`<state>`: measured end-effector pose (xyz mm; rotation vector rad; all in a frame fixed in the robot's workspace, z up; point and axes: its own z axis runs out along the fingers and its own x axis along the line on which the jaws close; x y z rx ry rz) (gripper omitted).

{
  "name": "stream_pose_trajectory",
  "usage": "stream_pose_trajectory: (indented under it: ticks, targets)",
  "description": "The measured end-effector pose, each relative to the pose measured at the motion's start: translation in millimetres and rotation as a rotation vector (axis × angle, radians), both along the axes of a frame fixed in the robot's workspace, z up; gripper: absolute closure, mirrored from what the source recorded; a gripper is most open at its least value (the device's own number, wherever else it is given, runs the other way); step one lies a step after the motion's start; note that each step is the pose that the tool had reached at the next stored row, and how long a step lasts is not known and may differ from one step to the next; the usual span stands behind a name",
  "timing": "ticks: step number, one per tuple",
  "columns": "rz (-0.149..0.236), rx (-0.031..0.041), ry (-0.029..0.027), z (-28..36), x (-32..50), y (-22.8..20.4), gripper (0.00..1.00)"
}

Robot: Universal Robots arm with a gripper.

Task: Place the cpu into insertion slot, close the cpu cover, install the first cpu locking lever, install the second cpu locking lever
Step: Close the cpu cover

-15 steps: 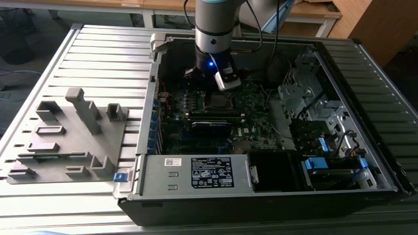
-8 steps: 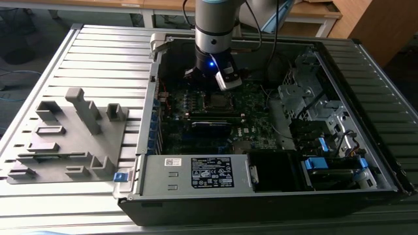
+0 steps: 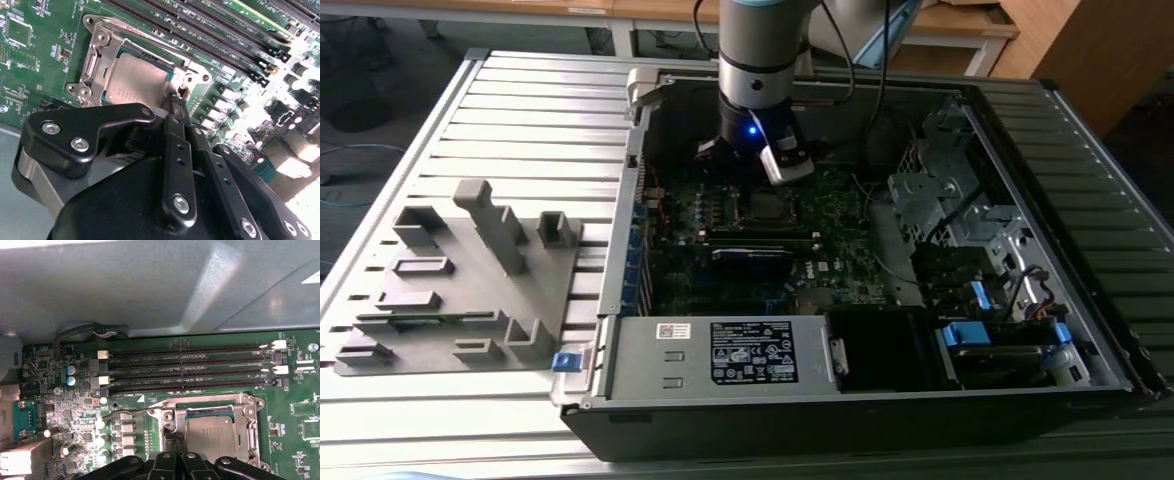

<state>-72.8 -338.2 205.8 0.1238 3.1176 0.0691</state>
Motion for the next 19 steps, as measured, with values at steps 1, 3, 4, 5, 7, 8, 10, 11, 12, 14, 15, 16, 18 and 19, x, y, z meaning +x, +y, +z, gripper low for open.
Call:
stream_pose_trajectory:
  ticks: [1,3,4,5,7,8,10,11,12,14,15,16,18,19]
  targets:
    - [0.000,0.0000,0.0000,-0.5,0.0,0.1,0.89]
    - [0.000,-0.0002,0.0001,-1.3,0.0,0.1,0.89]
    - [0.000,-0.0002,0.0001,-1.7,0.0,0.1,0.89]
    - [0.000,-0.0002,0.0002,-1.9,-0.1,0.1,0.89]
    - [0.000,-0.0001,0.0001,-2.5,0.0,0.1,0.89]
    - [0.000,-0.0002,0.0001,-2.7,-0.1,0.1,0.89]
    - [0.000,-0.0003,0.0002,-2.9,-0.3,0.1,0.89]
    - [0.000,-0.0002,0.0001,-3.0,-0.3,0.1,0.89]
    - [0.000,-0.0002,0.0001,-3.1,-0.3,0.1,0.89]
    - [0.000,-0.0001,0.0000,-3.3,-0.4,0.1,0.89]
    - [0.000,0.0001,-0.0001,-3.7,-0.3,0.1,0.89]
    - [0.000,0.0002,-0.0001,-4.1,-0.3,0.2,0.89]
    - [0.000,-0.0002,0.0001,-5.0,-0.4,0.1,0.89]
    - [0.000,-0.0003,0.0001,-5.3,-0.4,0.1,0.89]
